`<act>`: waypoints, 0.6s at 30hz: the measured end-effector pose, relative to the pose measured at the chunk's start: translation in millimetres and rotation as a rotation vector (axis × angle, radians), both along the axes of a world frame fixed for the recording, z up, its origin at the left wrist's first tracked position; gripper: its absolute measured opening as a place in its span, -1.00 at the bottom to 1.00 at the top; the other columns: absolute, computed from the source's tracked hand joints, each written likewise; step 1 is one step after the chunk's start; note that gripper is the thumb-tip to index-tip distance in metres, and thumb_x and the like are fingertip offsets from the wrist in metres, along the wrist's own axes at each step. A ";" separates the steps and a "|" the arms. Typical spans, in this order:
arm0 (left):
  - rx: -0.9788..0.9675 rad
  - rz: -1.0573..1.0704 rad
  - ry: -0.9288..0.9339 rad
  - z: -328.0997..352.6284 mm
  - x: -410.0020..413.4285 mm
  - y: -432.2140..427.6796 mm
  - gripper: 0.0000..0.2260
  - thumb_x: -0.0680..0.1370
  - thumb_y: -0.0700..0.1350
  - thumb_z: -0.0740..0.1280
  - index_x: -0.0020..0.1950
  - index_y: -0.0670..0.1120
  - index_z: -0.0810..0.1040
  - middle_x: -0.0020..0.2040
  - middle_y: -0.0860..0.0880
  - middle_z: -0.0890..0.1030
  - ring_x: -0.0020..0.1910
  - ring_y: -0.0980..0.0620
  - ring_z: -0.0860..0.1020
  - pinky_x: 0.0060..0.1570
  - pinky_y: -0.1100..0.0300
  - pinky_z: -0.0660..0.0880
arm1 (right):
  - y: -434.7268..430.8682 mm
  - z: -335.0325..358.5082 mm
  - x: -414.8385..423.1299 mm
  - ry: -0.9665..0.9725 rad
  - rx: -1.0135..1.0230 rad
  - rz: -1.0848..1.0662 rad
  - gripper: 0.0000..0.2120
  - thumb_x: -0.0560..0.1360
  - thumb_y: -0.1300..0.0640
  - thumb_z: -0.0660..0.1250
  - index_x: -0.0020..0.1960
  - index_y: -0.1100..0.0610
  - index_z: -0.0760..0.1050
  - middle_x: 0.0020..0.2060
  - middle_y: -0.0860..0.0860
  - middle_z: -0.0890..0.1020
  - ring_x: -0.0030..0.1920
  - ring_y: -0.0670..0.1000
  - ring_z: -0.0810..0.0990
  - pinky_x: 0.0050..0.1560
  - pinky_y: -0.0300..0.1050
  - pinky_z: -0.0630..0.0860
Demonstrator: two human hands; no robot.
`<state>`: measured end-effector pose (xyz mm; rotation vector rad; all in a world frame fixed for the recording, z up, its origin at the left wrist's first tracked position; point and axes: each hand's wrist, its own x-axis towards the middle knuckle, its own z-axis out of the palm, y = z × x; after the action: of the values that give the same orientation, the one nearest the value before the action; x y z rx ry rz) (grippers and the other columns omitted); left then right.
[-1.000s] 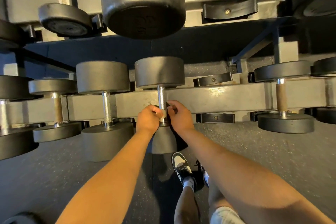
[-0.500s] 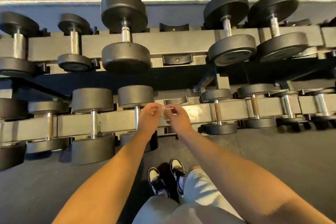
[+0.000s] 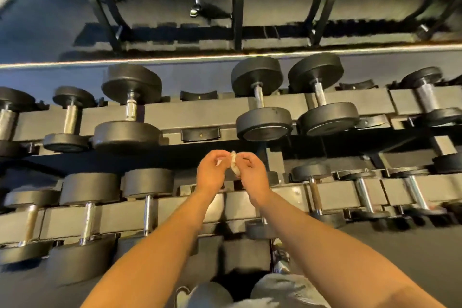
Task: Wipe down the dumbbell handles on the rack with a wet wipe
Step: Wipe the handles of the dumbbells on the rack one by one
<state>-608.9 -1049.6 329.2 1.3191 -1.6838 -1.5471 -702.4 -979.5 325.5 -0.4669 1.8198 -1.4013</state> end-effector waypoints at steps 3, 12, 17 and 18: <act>-0.037 0.075 -0.015 4.1 -50.1 6.7 -0.90 0.57 -0.15 0.42 0.00 0.05 0.66 -0.02 0.07 0.66 0.00 0.12 0.62 0.07 0.11 0.56 | -4.2 3.0 -49.7 0.013 -0.014 0.059 -0.89 0.61 0.05 0.32 0.08 0.01 0.59 -0.05 -0.01 0.67 0.01 0.03 0.65 0.11 0.06 0.60; -0.132 0.111 -0.143 28.7 -141.0 6.8 -0.83 0.61 -0.21 0.33 0.05 0.04 0.64 0.07 0.00 0.67 0.02 0.06 0.63 0.09 0.15 0.59 | -16.0 26.3 -148.2 0.016 -0.035 0.120 -0.92 0.59 0.12 0.35 -0.06 -0.03 0.55 -0.13 0.04 0.64 -0.11 0.05 0.63 -0.21 -0.13 0.63; -0.217 0.112 -0.089 31.2 -169.7 1.2 -0.87 0.63 -0.19 0.33 0.06 0.02 0.62 -0.02 0.09 0.64 -0.04 0.13 0.63 -0.07 0.38 0.55 | -22.7 33.8 -182.7 0.108 -0.073 0.103 -0.90 0.57 0.20 0.30 -0.09 0.07 0.56 -0.22 0.01 0.62 -0.20 -0.06 0.57 -0.16 -0.10 0.58; -0.246 0.114 -0.100 30.0 -175.6 -3.3 -0.85 0.63 -0.19 0.32 0.07 0.04 0.62 0.00 0.09 0.63 -0.02 0.14 0.62 -0.01 0.34 0.56 | -25.1 35.2 -191.4 0.157 -0.085 0.072 -0.90 0.57 0.21 0.29 -0.09 0.12 0.57 -0.23 0.00 0.61 -0.23 -0.10 0.55 -0.18 -0.16 0.55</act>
<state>-784.5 -1053.0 359.2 1.3544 -1.7617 -1.1845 -893.9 -1004.5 360.7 -0.6972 1.8529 -1.4307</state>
